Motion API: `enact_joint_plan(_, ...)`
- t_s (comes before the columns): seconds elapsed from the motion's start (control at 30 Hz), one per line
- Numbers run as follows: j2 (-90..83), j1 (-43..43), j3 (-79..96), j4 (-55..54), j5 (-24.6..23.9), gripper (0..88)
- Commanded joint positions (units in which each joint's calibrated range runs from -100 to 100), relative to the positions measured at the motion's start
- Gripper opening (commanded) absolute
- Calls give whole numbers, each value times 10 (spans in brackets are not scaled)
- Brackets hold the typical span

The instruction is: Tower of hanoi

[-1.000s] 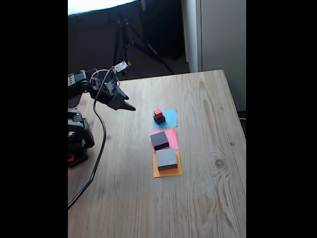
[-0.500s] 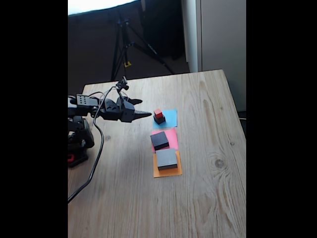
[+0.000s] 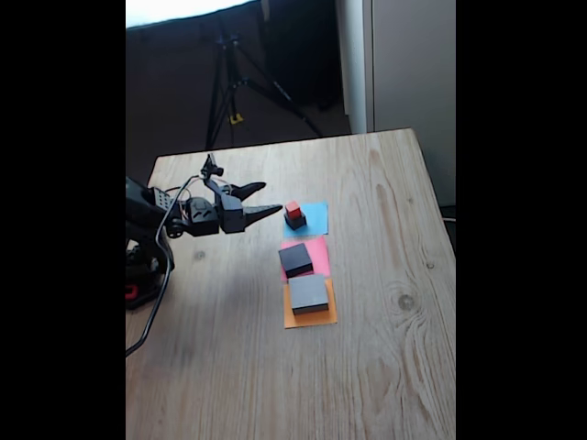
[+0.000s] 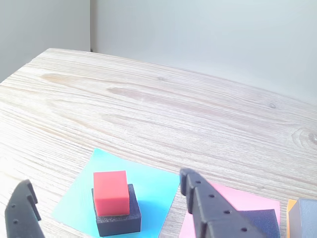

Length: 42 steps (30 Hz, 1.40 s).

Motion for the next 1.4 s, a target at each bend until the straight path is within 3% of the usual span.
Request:
enact_joint_plan(0.0,57,7,2,-63,7,358)
enact_joint_plan(1.37,419,-44,-208,-220,7,358)
